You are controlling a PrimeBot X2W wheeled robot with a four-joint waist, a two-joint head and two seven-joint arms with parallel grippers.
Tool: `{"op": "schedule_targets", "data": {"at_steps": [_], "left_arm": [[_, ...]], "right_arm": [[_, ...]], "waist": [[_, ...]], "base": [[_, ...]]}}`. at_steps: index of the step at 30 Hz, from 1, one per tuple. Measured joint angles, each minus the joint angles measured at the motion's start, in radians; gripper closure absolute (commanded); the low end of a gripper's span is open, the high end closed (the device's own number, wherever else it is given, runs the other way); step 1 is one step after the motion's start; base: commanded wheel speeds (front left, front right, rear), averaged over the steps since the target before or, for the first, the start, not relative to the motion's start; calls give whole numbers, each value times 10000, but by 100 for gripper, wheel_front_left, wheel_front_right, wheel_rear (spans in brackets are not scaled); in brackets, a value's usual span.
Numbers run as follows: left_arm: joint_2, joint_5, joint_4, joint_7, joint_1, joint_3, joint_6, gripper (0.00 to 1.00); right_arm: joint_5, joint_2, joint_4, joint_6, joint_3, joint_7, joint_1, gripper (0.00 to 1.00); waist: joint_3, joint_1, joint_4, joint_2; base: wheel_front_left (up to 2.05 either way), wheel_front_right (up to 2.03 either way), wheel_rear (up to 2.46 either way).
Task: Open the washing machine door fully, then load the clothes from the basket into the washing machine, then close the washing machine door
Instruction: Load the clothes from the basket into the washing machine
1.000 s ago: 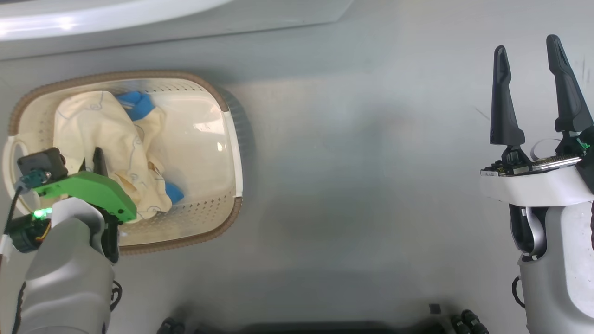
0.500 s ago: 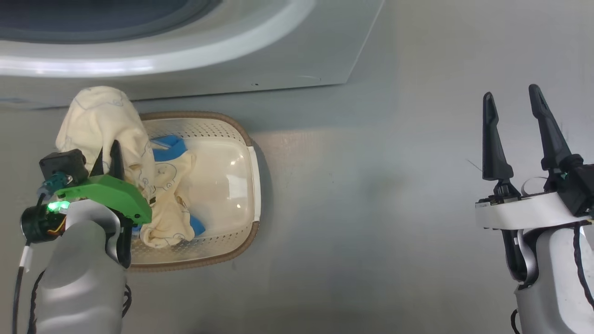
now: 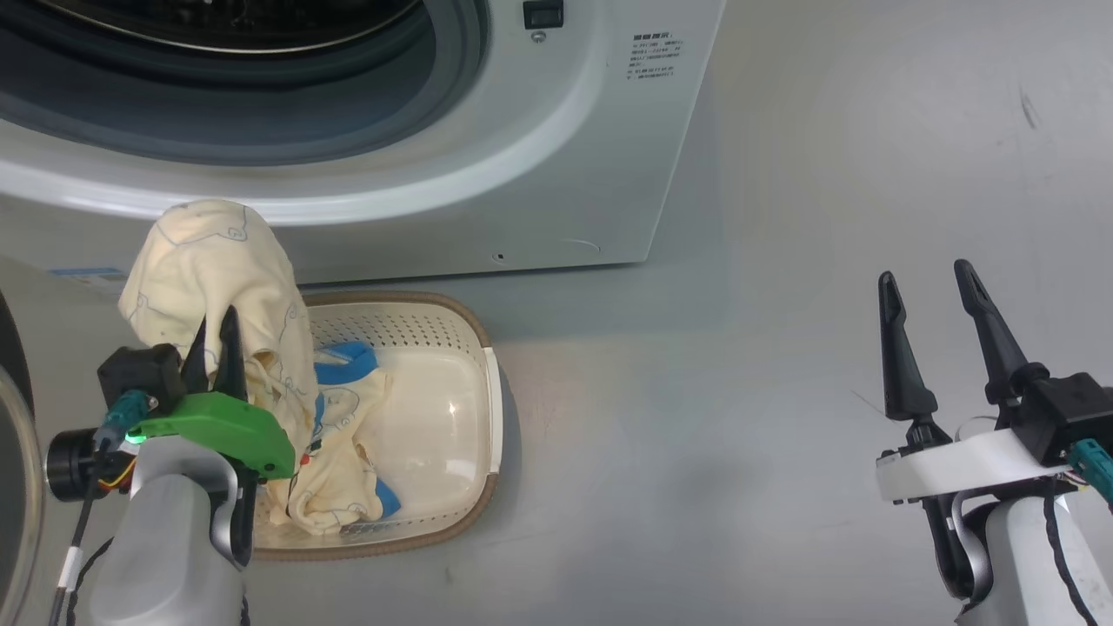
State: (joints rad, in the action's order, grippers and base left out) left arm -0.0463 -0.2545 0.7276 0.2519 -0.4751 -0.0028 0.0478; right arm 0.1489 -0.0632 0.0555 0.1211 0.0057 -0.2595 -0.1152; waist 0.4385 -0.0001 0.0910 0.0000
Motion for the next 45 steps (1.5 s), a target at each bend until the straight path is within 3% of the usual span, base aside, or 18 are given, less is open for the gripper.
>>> {"op": "schedule_targets", "data": {"at_steps": [17,45], "left_arm": [[-13,629,-2232,0,2018,-12,-79,100],[-23,905,-3779,0,4368,-205,15,100]], "right_arm": [[0,35,345,6,280,0,1046,0],[192,188,489,6,660,0,2117,0]], "waist": [[-2077,0,-153,0],[-4238,0,-299,0]], "base": [[0,0,0],[0,0,0]]}}
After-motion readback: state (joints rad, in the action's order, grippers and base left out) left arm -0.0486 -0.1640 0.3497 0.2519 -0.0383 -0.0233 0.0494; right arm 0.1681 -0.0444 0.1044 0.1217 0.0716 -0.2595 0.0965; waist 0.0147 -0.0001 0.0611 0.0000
